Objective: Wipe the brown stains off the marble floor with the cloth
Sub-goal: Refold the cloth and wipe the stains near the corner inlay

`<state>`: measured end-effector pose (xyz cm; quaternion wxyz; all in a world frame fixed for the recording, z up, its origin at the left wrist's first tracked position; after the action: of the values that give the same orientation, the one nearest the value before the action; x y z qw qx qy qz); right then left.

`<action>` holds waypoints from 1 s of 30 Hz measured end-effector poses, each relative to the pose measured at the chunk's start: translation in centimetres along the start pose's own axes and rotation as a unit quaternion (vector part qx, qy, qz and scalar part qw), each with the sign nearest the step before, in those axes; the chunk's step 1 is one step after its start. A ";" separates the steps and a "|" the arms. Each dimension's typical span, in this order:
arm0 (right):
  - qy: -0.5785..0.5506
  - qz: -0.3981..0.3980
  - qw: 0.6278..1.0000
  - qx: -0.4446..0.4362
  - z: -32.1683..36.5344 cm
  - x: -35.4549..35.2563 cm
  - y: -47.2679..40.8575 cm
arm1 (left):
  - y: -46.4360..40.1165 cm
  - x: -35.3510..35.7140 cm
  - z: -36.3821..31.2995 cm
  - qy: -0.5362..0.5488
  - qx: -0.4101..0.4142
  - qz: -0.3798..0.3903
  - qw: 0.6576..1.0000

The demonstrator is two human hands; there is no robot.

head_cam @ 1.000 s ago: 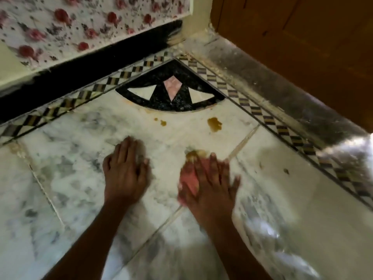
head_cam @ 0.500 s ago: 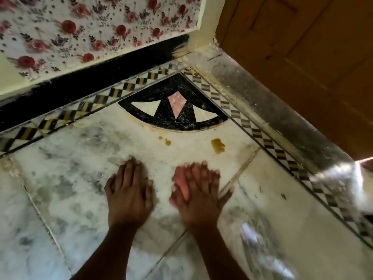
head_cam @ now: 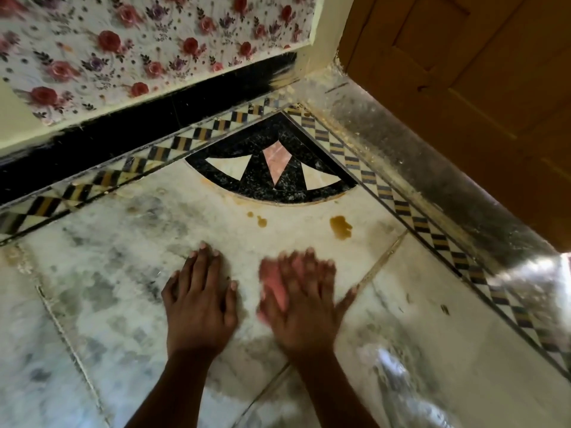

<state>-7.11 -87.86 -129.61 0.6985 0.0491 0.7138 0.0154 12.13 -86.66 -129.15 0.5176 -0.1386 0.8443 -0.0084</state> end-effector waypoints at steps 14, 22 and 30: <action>0.013 0.026 1.000 -0.011 -3.2 0.1 -2.5 | 0.1 0.1 0.0 0.001 -0.002 0.006 1.000; -0.079 0.032 0.964 0.252 -5.8 -0.9 -13.7 | 0.1 0.3 0.3 -0.001 -0.005 0.011 1.000; 0.004 0.040 0.999 0.006 -5.9 -0.4 -6.7 | 0.1 0.0 0.0 0.004 -0.011 0.016 1.000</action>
<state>-13.32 -94.27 -129.69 0.6942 0.0818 0.7141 0.0388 12.12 -86.60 -129.13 0.5129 -0.1305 0.8484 0.0086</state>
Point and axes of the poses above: each hand's wrist, its own y-axis away from the middle knuckle, its own x-axis out of the palm, z = x × y, the point moved 3 cm from there along -y, towards the middle knuckle, and after that the axes turned 12 degrees about y, right-handed, at the moved point
